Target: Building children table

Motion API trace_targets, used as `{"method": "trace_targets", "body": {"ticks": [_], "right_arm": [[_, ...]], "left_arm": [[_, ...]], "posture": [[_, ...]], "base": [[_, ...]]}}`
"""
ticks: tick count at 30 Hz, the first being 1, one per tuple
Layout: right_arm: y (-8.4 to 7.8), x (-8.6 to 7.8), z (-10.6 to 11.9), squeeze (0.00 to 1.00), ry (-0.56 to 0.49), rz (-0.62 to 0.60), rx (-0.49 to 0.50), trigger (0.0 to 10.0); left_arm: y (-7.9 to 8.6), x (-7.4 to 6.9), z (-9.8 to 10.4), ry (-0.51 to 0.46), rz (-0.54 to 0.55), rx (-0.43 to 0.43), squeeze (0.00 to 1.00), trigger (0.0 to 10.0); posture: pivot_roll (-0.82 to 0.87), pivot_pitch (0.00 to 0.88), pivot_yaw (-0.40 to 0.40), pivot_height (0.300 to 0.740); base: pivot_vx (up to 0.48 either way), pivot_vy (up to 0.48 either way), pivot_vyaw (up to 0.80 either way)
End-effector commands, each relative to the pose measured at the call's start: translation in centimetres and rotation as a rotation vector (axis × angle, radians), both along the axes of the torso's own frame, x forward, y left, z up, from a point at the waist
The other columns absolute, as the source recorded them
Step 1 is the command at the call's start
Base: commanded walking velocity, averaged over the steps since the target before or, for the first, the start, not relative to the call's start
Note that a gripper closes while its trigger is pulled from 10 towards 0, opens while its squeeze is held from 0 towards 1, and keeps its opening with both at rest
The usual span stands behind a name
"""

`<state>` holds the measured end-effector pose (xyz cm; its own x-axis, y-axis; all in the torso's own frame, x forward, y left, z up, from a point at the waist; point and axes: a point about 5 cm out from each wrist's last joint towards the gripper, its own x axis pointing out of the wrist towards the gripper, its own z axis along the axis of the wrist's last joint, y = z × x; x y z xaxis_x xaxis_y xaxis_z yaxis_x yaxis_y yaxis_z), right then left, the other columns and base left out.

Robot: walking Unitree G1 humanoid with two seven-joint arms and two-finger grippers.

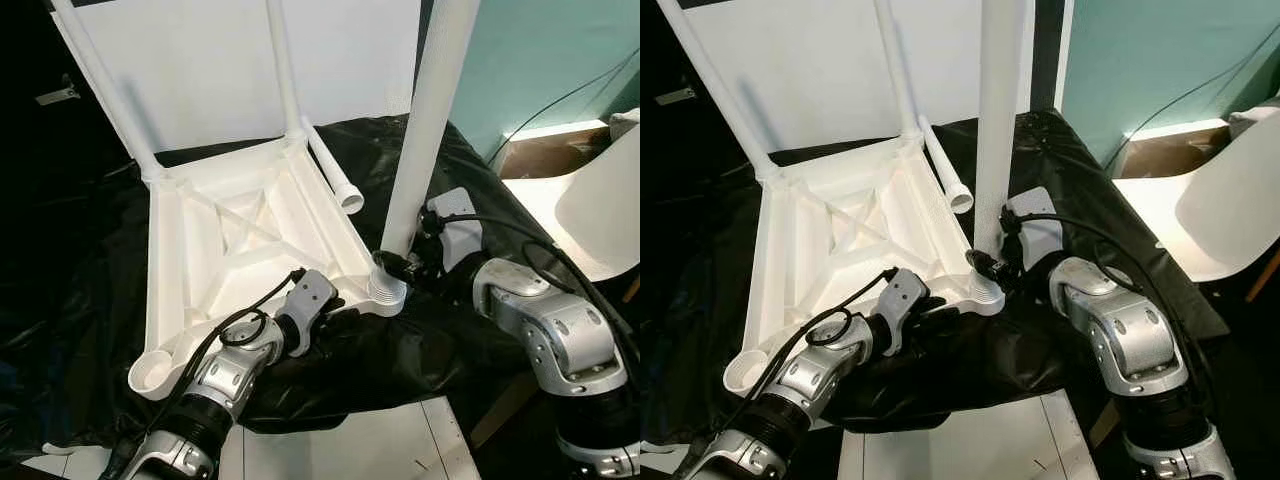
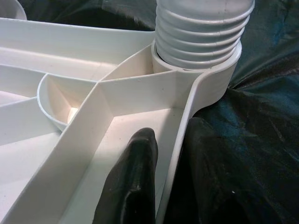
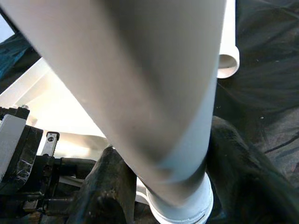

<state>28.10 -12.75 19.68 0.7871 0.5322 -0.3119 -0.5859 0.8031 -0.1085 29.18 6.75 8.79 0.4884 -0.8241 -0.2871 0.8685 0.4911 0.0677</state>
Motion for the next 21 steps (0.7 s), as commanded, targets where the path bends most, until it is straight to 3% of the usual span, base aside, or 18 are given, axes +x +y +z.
{"method": "trace_targets", "body": {"ticks": [1, 12, 14, 21], "right_arm": [[-0.8, -0.3, -3.1, 0.00, 0.196, -0.027, -0.044, 10.0], [-1.5, -1.2, -3.3, 0.00, 0.191, 0.085, -0.191, 10.0], [-1.7, -1.3, -3.0, 0.00, 0.149, 0.170, -0.260, 10.0], [-1.9, -1.2, -3.3, 0.00, 0.147, 0.247, -0.304, 10.0]], "left_arm": [[0.0, -1.0, -1.4, 0.069, -0.092, 0.040, 0.00, 10.0], [-0.1, -1.0, -1.4, 0.068, -0.090, 0.035, 0.00, 10.0], [-0.2, -1.0, -1.4, 0.069, -0.090, 0.034, 0.00, 10.0], [-0.1, -1.1, -1.4, 0.070, -0.085, 0.033, 0.00, 10.0]], "posture": [[-0.16, 0.000, 0.081, 0.740], [-0.16, 0.000, 0.077, 0.740], [-0.16, 0.000, 0.076, 0.740], [-0.15, 0.000, 0.075, 0.740]], "base": [[0.000, 0.000, 0.00], [0.000, 0.000, 0.00], [0.000, 0.000, 0.00], [0.000, 0.000, 0.00]]}}
